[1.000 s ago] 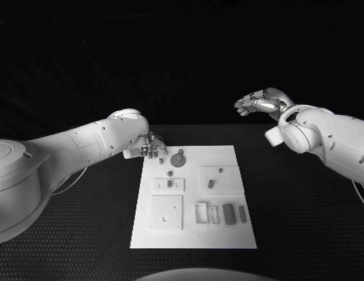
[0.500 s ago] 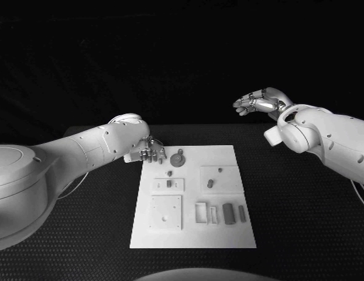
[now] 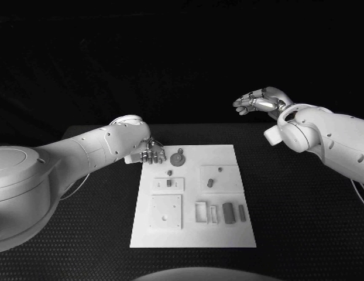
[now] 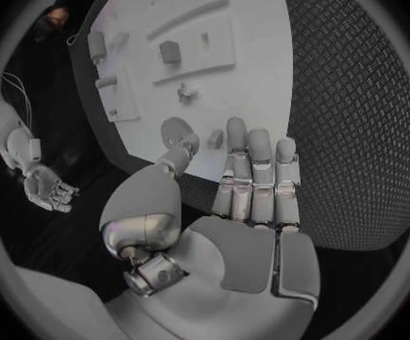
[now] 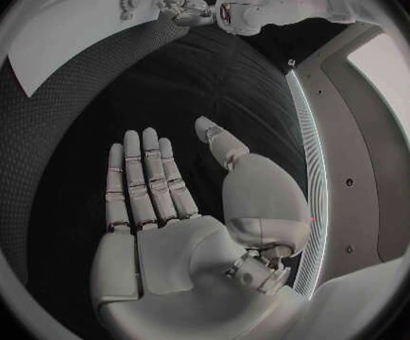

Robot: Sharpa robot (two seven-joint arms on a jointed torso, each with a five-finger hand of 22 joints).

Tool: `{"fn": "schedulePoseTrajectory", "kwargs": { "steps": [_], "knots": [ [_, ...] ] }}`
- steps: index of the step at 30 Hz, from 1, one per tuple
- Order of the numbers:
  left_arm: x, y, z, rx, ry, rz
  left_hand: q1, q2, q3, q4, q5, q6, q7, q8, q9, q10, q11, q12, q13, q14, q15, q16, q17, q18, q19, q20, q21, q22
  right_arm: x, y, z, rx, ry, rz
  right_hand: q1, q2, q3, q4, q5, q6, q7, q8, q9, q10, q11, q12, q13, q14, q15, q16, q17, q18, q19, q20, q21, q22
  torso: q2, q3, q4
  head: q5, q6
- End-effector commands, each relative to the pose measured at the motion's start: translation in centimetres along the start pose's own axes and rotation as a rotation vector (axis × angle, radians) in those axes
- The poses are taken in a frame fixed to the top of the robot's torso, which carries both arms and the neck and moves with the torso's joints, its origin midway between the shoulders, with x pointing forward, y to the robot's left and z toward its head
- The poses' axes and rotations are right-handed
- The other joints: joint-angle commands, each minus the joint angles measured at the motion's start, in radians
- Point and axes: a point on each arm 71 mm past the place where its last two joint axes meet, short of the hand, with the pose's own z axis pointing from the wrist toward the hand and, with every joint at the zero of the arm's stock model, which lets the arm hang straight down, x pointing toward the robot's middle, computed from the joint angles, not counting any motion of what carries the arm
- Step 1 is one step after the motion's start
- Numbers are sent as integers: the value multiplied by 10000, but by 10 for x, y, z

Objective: Assemble the parts on the task board

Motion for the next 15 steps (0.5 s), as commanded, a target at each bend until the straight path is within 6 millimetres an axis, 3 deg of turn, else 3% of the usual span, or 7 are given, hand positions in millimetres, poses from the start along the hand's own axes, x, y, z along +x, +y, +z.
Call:
{"fn": "schedulePoseTrajectory", "kwargs": {
  "steps": [1, 11, 15],
  "knots": [
    [1, -1, 0, 114, 133, 51, 179, 301, 16, -161, 10, 56, -2, 31, -28, 22, 14, -58, 15, 34, 54, -60, 19, -154, -32, -1041, -44, 14, 1, 1, 0, -107, 80, 9, -46, 22, -6, 9, 56, 28, 21, 19, -16, 98, -4, -49, -17, -17, 42, 45, -15, -128, -30, 0, -43, 12, -2, 5, 1, -18, -12],
    [0, -2, 0, 254, 44, -177, 492, 827, -44, -395, 19, 127, -15, 95, -102, 47, 2, -61, 25, 57, 64, -64, 31, -154, -14, -1006, -49, 26, 1, 1, 0, -112, 97, 11, -49, 24, -5, 12, 58, 29, 21, 21, -20, 102, -3, -52, -20, -17, 43, 49, -22, -129, -29, 0, -44, 15, 2, -5, 7, -24, -14],
    [-1, -1, 0, 287, -29, -387, 492, 1081, -88, -360, 19, 118, -11, 101, -140, 47, 7, -72, 24, 62, 66, -72, 33, -154, 6, -994, -56, 24, 1, 1, 0, -107, 96, 11, -49, 25, -4, 12, 59, 30, 21, 22, -22, 103, -4, -53, -21, -17, 43, 50, -24, -129, -29, 1, -45, 17, -2, -3, 0, 41, 10]
  ]
}}
